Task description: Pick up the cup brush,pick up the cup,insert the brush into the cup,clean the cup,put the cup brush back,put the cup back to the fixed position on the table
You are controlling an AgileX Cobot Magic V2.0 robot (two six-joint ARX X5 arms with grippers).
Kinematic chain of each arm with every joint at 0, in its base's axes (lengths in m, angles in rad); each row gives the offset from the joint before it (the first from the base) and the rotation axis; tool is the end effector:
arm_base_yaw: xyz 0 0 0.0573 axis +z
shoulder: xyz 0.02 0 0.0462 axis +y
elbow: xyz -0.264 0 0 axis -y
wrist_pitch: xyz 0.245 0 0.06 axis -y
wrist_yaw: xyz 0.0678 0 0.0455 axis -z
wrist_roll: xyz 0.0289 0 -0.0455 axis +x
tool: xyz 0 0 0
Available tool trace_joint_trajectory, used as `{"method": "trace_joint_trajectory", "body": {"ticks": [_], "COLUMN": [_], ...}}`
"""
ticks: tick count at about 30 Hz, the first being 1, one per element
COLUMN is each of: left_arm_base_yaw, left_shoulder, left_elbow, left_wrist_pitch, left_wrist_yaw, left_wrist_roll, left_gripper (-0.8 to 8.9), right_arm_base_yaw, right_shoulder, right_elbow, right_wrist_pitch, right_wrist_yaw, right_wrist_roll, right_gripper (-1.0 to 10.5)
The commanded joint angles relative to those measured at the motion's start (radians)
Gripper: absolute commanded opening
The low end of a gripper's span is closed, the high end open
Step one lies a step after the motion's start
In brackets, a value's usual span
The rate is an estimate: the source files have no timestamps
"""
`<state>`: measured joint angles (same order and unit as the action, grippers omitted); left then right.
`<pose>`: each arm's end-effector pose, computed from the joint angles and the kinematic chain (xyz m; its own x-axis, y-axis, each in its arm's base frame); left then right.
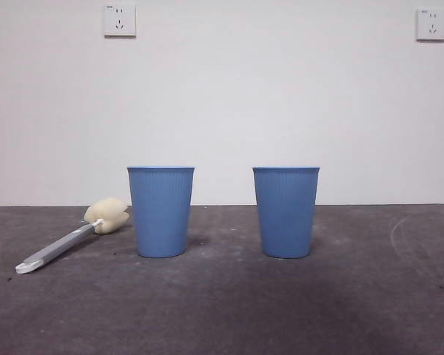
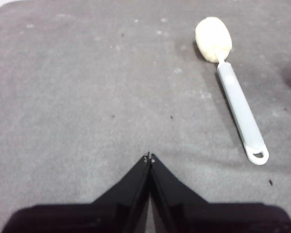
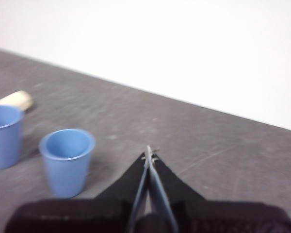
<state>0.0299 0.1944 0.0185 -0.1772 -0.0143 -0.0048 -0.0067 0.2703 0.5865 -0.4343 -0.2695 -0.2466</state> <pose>0.1034 0.0035 0.1373 0.9374 0.0423 -0.3458 -0.0450 0.9990 0.0004 0.0748 0.0072 0.2959 0.9590 0.2598 -0.1136 -0.2789 0.9366 -0.2120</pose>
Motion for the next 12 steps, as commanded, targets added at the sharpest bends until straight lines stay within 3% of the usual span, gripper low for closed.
{"method": "trace_joint_trajectory", "body": {"ticks": [1, 5, 9, 12], "left_arm_base_yaw": [0.002, 0.002, 0.002, 0.002], "left_shoulder": [0.016, 0.038, 0.051, 0.056], "left_elbow": [-0.006, -0.006, -0.006, -0.005], "left_wrist_pitch": [0.014, 0.031, 0.041, 0.044], "left_wrist_yaw": [0.004, 0.004, 0.004, 0.004], "left_wrist_roll": [-0.006, -0.006, -0.006, -0.006], "left_gripper": [-0.03, -0.03, -0.03, -0.03], "right_arm_base_yaw": [-0.046, -0.061, -0.061, -0.061], "right_shoulder": [-0.071, -0.191, -0.262, -0.262], "right_elbow": [-0.180, -0.407, -0.520, -0.566], "right_wrist_pitch": [0.161, 0.319, 0.332, 0.329], "right_wrist_yaw": [0.016, 0.128, 0.195, 0.199], "right_wrist_roll": [0.087, 0.171, 0.175, 0.179], "right_gripper": [0.0, 0.0, 0.0, 0.0]}}
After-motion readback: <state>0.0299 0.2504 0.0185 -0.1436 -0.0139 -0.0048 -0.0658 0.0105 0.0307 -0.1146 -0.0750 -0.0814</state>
